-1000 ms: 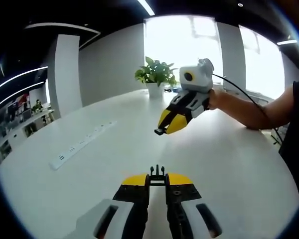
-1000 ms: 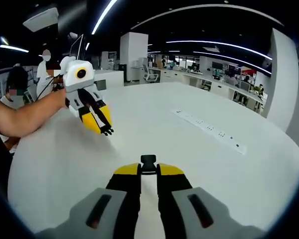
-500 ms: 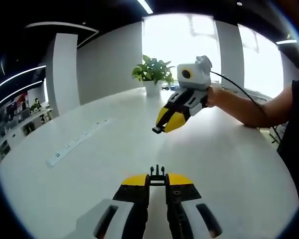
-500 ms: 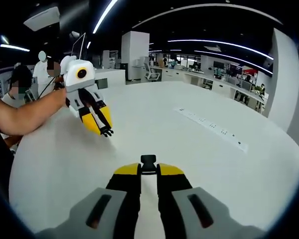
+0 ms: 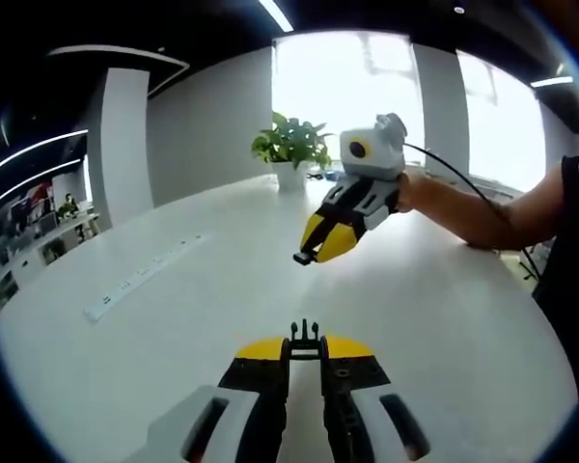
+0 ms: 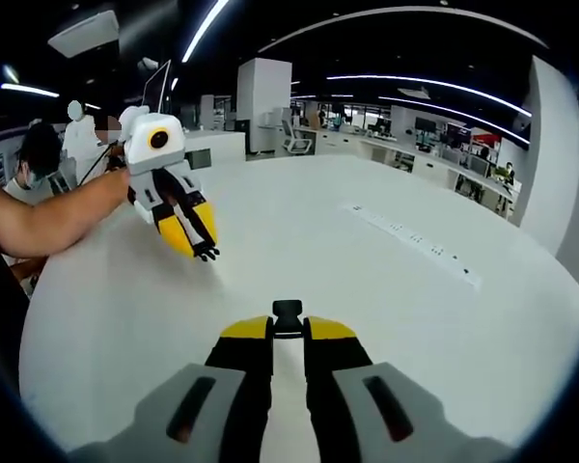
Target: Snap the two parts of the plastic buckle together until the buckle closes and remains connected.
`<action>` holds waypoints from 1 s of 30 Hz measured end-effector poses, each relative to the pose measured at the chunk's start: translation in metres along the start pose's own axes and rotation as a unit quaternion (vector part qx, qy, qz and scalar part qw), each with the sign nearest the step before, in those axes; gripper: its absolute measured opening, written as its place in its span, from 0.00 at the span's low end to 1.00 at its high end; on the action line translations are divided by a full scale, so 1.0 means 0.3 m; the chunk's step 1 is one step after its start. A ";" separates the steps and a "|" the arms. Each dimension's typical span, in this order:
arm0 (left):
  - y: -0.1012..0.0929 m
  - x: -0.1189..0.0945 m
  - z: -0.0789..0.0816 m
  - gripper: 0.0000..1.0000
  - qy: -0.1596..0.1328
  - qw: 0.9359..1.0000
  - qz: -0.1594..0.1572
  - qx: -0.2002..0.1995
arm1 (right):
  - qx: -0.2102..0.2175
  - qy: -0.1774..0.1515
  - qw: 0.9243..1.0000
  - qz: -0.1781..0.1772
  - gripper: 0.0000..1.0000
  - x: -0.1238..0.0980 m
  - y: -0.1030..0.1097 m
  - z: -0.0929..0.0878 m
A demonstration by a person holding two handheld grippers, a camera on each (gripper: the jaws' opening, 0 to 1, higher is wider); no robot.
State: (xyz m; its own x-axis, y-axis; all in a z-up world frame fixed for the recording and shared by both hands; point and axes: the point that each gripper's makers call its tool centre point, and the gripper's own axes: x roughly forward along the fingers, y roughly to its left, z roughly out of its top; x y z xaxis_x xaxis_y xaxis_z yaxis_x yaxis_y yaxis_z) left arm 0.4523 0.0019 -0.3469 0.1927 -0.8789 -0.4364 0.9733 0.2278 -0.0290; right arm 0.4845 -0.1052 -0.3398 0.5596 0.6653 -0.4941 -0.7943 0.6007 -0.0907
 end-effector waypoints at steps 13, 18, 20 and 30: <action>-0.052 0.004 -0.001 0.10 -0.004 1.000 -0.006 0.004 | -0.002 0.000 1.000 -0.001 0.10 -0.028 0.025 -0.005; -0.067 0.003 0.002 0.10 -0.008 1.000 -0.004 0.002 | -0.003 -0.001 1.000 0.000 0.10 -0.035 0.030 -0.008; -0.068 0.000 -0.003 0.10 -0.002 1.000 0.000 0.003 | -0.004 -0.002 1.000 0.001 0.10 -0.041 0.044 -0.009; -0.131 -0.005 -0.030 0.10 0.006 1.000 -0.008 -0.003 | -0.017 -0.003 1.000 0.018 0.10 -0.038 0.071 -0.020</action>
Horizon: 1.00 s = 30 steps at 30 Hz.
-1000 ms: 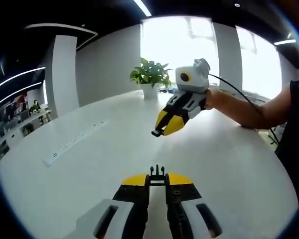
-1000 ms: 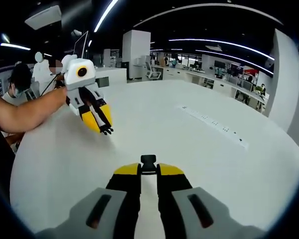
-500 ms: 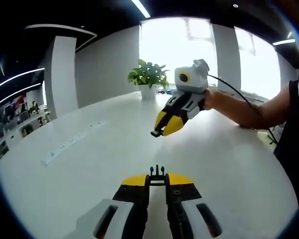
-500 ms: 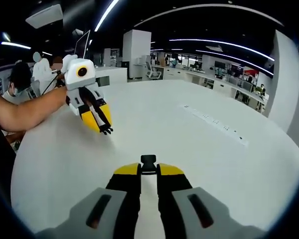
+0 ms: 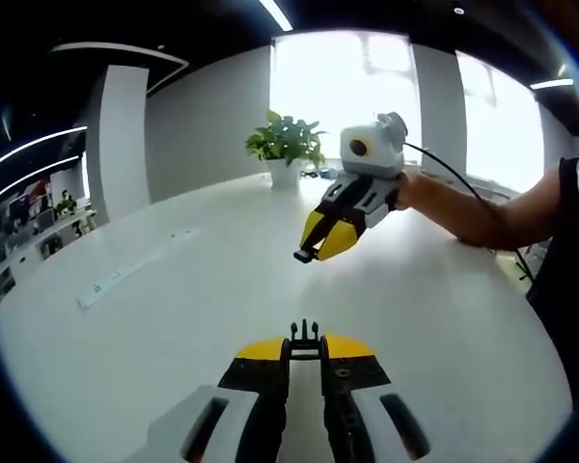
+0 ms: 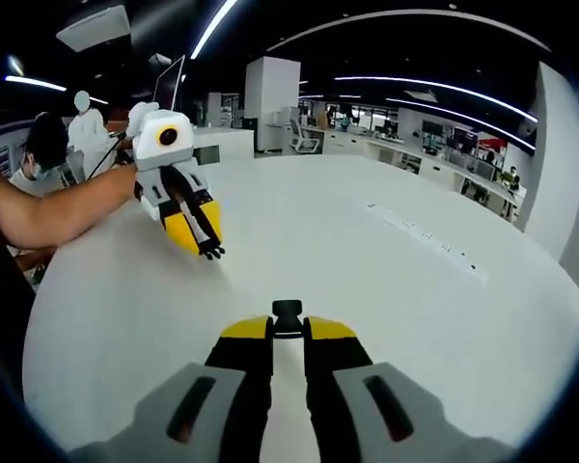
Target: Snap the two parts of the plastic buckle together until the buckle closes and remains connected.
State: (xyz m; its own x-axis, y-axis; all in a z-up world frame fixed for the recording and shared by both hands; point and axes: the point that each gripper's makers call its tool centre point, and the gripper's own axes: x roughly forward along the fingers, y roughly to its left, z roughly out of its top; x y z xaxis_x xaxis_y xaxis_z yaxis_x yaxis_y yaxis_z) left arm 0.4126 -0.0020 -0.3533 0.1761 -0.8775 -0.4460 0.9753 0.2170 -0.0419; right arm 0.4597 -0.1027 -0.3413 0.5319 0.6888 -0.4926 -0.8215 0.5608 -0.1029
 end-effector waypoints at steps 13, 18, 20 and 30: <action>-0.021 -0.003 -0.003 0.09 -0.001 1.000 -0.009 0.013 | -0.026 -0.022 0.998 0.056 0.10 -0.001 0.082 0.004; -0.026 -0.005 -0.012 0.09 0.005 1.000 -0.015 0.011 | -0.029 -0.018 0.997 0.067 0.10 0.005 0.092 -0.009; -0.028 -0.006 -0.016 0.09 0.007 1.000 -0.018 0.011 | -0.029 -0.018 0.997 0.071 0.10 0.005 0.100 -0.010; -0.049 -0.005 -0.040 0.10 0.017 0.999 -0.043 0.011 | -0.037 -0.009 0.994 0.105 0.10 0.011 0.125 -0.039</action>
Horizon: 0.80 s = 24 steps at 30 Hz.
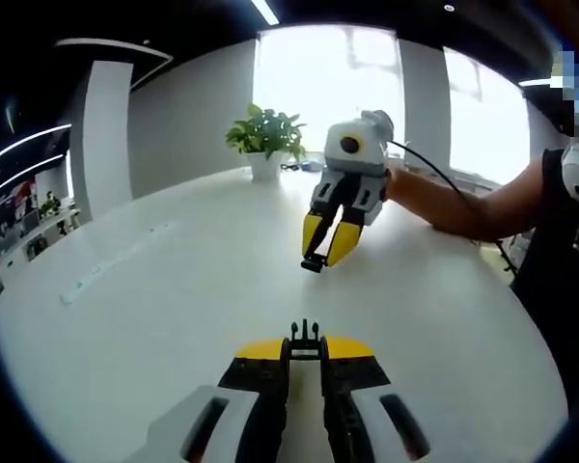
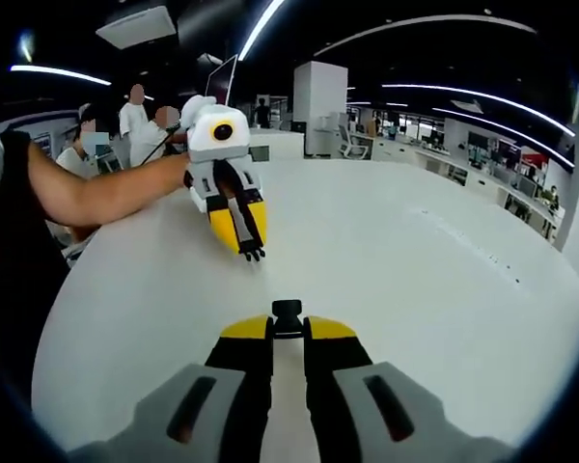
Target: Snap the two parts of the plastic buckle together until the buckle closes and remains connected.
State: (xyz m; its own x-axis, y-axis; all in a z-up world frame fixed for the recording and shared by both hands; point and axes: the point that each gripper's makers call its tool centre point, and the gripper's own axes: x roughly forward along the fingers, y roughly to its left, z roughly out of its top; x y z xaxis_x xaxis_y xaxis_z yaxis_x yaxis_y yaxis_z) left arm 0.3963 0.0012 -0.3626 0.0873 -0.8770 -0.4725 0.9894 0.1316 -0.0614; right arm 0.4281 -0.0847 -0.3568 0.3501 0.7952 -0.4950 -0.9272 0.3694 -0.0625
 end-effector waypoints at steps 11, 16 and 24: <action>-0.034 -0.015 0.011 0.10 -0.005 0.999 -0.035 0.001 | -0.008 0.001 1.000 0.025 0.10 -0.005 0.028 -0.011; -0.007 -0.010 -0.002 0.10 -0.001 0.999 -0.049 0.003 | -0.009 0.003 0.999 0.039 0.10 -0.003 0.058 -0.010; 0.018 -0.008 0.009 0.10 -0.009 0.998 -0.058 0.008 | -0.008 -0.004 0.999 0.048 0.10 -0.005 0.091 -0.004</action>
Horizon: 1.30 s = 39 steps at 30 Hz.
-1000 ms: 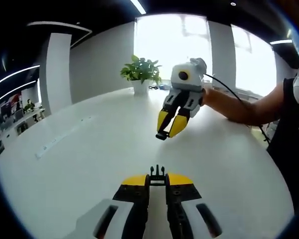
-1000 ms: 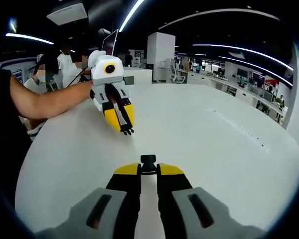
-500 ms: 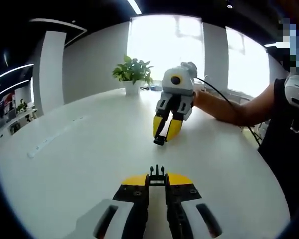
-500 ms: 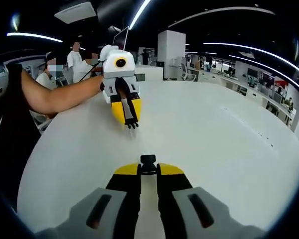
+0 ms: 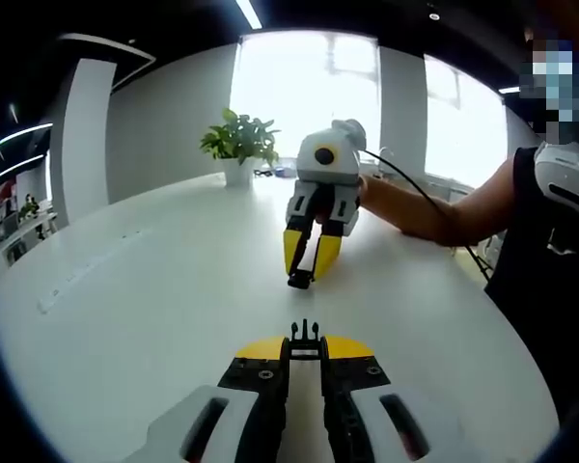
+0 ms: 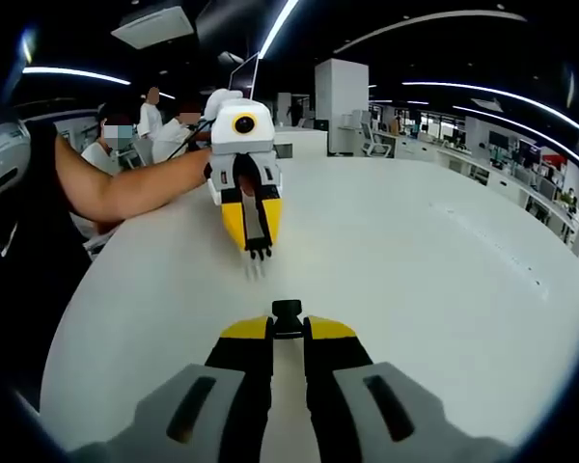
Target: Snap the two parts of the plastic buckle together until the buckle closes and remains connected.
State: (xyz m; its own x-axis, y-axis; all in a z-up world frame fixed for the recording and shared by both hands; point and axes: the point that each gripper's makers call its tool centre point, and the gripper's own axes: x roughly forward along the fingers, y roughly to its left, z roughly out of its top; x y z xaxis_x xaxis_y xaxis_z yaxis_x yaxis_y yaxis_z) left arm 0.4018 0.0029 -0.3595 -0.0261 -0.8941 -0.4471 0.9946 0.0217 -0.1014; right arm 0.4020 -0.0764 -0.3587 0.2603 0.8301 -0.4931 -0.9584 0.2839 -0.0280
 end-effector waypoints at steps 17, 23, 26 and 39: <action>-0.024 0.005 -0.003 0.10 -0.009 1.000 -0.006 -0.001 | 0.007 0.001 1.000 0.011 0.10 0.002 0.016 -0.014; -0.034 0.015 -0.009 0.10 -0.008 1.000 -0.008 0.000 | 0.008 0.002 1.000 0.014 0.10 0.005 0.005 -0.018; -0.037 0.019 -0.009 0.10 -0.007 1.000 -0.009 0.002 | 0.009 0.002 1.000 0.016 0.10 0.006 0.002 -0.018; -0.046 0.023 -0.018 0.10 -0.004 1.000 -0.012 0.000 | 0.010 0.005 1.000 0.022 0.10 0.013 0.005 -0.026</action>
State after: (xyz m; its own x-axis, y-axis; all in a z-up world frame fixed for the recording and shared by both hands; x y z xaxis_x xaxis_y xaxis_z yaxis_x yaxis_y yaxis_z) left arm 0.3872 -0.0011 -0.3661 -0.0488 -0.8982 -0.4369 0.9937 0.0005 -0.1120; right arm 0.4006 -0.0765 -0.3673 0.2162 0.8373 -0.5022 -0.9664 0.2567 0.0120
